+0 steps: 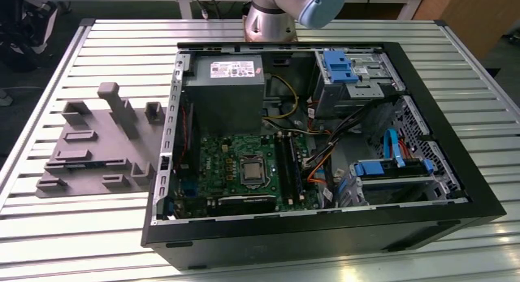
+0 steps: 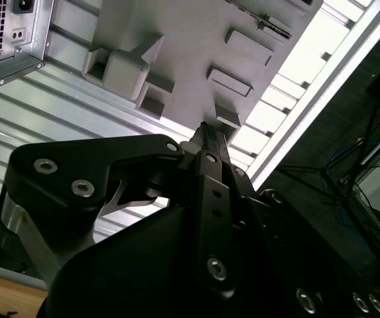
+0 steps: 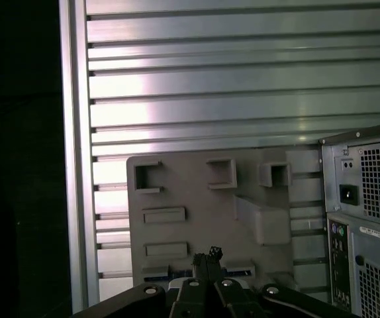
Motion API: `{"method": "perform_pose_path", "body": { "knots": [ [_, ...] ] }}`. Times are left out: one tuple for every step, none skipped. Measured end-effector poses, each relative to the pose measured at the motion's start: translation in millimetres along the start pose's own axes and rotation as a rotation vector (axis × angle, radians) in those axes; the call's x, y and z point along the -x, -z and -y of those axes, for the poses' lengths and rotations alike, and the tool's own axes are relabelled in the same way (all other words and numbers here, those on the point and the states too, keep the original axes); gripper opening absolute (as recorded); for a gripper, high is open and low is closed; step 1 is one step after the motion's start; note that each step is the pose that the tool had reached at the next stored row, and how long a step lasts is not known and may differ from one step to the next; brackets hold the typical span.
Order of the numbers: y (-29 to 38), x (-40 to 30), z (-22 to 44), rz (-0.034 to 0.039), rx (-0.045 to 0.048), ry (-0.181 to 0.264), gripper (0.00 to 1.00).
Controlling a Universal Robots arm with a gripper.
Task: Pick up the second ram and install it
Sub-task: 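Reach for the second ram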
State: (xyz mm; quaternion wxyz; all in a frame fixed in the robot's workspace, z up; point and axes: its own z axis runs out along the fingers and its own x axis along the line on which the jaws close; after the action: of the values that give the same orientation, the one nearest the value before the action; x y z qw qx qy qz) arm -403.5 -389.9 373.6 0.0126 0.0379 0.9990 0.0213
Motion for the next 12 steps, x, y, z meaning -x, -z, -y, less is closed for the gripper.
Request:
{"method": "perform_pose_path", "body": {
  "knots": [
    [0.0, 0.0, 0.4, 0.0000, 0.0000, 0.000, 0.11],
    [0.0, 0.0, 0.7, 0.0000, 0.0000, 0.000, 0.11],
    [0.1, 0.0, 1.0, 0.0000, 0.0000, 0.000, 0.11],
    [0.1, 0.0, 1.4, 0.0000, 0.0000, 0.000, 0.11],
    [0.0, 0.0, 1.7, 0.0001, 0.0001, 0.000, 0.11],
    [0.1, 0.0, 2.1, 0.0000, 0.0000, 0.000, 0.11],
    [0.1, 0.0, 2.4, 0.0000, 0.0000, 0.000, 0.11],
    [0.1, 0.1, 2.7, 0.0000, 0.0000, 0.000, 0.11],
    [0.1, 0.1, 3.1, 0.0000, 0.0000, 0.000, 0.11],
    [0.1, 0.1, 3.4, 0.0000, 0.0000, 0.000, 0.11],
    [0.2, 0.1, 3.8, 0.0000, 0.0000, 0.000, 0.11],
    [0.2, 0.1, 4.1, 0.0000, 0.0000, 0.000, 0.11]
  ]
}}
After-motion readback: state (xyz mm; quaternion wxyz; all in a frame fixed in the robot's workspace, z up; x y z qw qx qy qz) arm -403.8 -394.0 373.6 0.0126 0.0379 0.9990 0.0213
